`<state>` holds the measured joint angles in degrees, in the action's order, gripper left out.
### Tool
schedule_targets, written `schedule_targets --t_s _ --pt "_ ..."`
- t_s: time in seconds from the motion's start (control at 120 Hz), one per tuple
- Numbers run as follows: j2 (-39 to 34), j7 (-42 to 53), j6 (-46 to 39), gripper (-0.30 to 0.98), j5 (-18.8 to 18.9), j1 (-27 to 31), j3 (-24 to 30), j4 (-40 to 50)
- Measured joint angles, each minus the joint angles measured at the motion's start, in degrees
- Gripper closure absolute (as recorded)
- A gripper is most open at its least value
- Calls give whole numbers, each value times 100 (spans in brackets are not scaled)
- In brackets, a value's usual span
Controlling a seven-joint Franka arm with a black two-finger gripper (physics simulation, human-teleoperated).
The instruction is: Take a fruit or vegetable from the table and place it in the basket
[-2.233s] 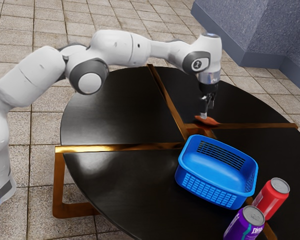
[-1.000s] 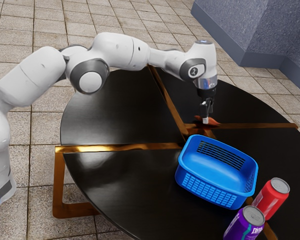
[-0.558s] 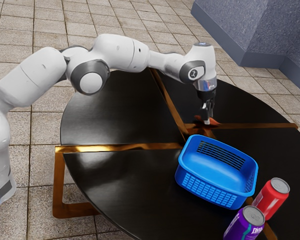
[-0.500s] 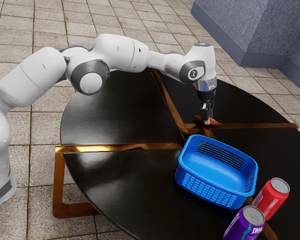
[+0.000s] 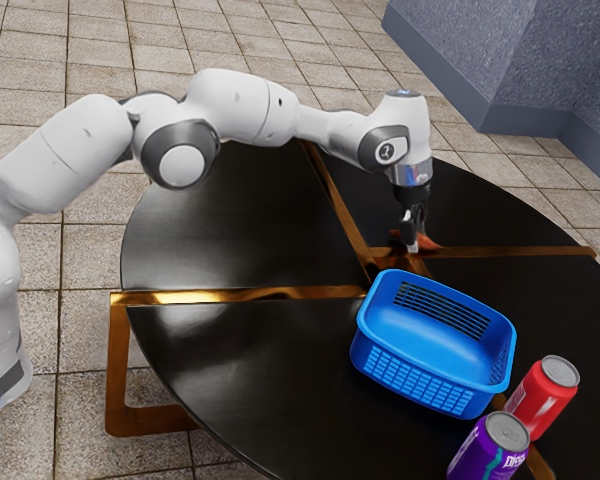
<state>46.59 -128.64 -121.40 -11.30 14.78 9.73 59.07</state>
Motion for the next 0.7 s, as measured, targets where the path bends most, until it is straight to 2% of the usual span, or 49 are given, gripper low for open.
schedule_targets --t_s 0.142,0.367,0.483,0.7 --pt "-215 30 1 49 -46 -34 -46 223" --pt "-584 79 6 51 -90 -277 -267 452" --pt "-1313 93 10 51 -84 -779 -533 939" --pt "-3212 85 18 51 -66 -1824 -596 2607"
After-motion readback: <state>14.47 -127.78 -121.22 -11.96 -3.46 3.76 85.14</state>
